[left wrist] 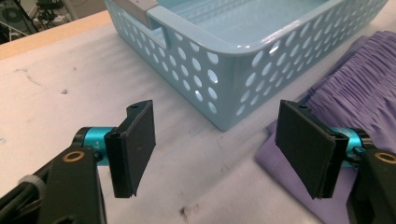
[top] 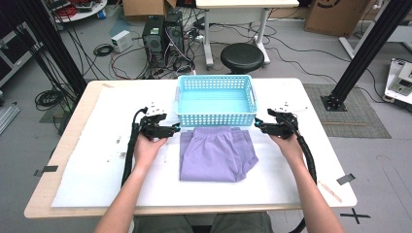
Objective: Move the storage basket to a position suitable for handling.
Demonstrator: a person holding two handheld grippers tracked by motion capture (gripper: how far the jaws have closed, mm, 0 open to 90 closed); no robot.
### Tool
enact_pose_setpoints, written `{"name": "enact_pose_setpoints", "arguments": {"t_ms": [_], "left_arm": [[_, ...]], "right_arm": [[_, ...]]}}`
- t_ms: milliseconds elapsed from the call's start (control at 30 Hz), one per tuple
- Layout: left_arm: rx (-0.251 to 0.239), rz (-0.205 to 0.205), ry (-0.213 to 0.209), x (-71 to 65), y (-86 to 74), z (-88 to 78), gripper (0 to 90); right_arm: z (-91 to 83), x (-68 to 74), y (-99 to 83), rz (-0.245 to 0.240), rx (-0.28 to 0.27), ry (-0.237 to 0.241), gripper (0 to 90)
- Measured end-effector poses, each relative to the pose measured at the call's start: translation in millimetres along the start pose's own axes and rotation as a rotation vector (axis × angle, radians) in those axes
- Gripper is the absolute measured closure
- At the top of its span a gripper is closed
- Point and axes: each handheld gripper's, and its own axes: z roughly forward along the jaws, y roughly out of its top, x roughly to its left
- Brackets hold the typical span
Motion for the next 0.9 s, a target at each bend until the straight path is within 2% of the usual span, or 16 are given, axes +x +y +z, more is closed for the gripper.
{"name": "enact_pose_setpoints", "arguments": {"t_ms": [167, 233, 400, 467, 567, 667, 700, 800, 900], "left_arm": [[-0.044, -0.014, -0.003, -5.0, -9.6, -19.5, 28.8], [-0.053, -0.026, -0.011, -8.5, -13.6, -26.7, 28.8], [-0.067, -0.021, -0.018, -21.2, -21.9, -43.3, 28.8], [-0.075, -0.033, -0.032, -25.2, -25.5, -49.2, 28.8], [-0.099, -0.074, -0.062, -29.8, -32.6, -57.3, 29.6], [-0.118, -0.069, -0.074, -36.4, -39.4, -64.5, 32.1], [-0.119, -0.056, -0.073, -38.8, -41.6, -66.1, 32.2], [-0.122, -0.057, -0.082, -47.2, -49.4, -69.3, 32.1], [-0.110, -0.070, -0.110, -55.7, -56.8, -72.0, 32.1]], "right_arm": [[-16.7, 8.2, -6.9, 0.022, -0.036, -0.014, 29.1], [-23.5, 12.3, -10.1, 0.028, -0.045, -0.024, 28.2], [-40.2, 27.2, -21.8, 0.044, -0.053, -0.051, 26.7], [-45.8, 32.4, -26.6, 0.050, -0.054, -0.062, 26.9], [-52.9, 39.8, -32.8, 0.066, -0.050, -0.058, 26.9], [-60.9, 48.3, -39.7, 0.079, -0.057, -0.055, 26.9], [-62.9, 50.9, -42.1, 0.076, -0.060, -0.055, 27.0], [-68.9, 60.4, -48.3, 0.072, -0.048, -0.067, 27.7], [-75.6, 69.1, -53.1, 0.119, -0.051, -0.036, 27.7]]}}
